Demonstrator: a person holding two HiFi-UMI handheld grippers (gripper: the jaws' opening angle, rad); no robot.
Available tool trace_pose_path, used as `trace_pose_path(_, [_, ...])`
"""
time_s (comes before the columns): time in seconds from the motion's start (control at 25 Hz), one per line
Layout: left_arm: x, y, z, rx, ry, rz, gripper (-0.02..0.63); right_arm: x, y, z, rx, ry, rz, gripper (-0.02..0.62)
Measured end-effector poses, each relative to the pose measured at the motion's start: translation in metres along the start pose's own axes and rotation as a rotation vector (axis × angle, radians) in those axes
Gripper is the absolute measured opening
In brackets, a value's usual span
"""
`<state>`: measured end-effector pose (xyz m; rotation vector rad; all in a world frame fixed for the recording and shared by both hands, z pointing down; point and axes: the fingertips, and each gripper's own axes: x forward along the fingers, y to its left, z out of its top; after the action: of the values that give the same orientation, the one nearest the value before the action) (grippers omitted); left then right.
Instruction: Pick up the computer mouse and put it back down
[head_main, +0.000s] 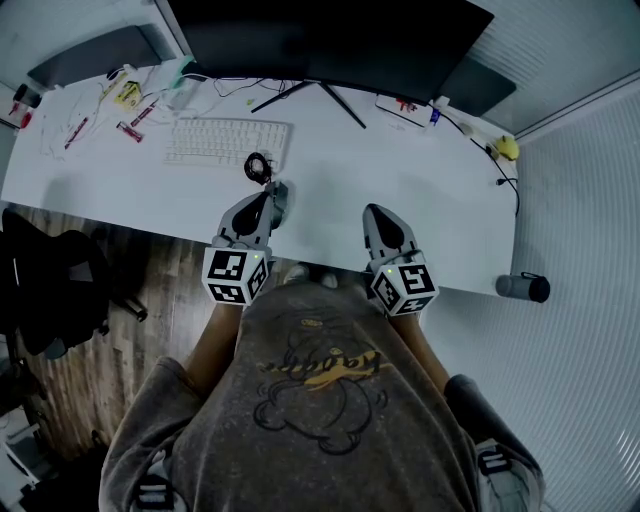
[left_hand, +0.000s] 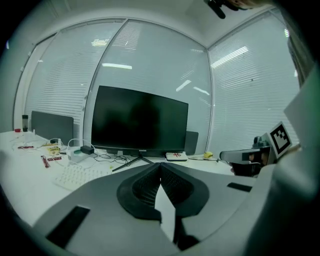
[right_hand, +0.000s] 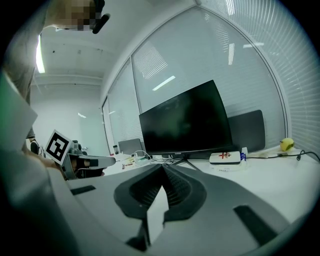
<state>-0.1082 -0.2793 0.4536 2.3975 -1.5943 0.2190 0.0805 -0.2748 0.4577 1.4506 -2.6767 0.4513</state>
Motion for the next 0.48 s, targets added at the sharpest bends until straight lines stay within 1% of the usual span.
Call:
trace_pose_path(0.16, [-0.001,-0.003,-0.01,-0.016,0.017,-0.006,0.02,-0.002,0.002,-0.004,-0.006,0.007,0.0,0.005])
trace_pose_path(0.48, [-0.005,0.004,-0.014,-0.03,0.023,0.008,0.018,-0.001,0.003,-0.005,-0.007,0.003,0.005,0.005])
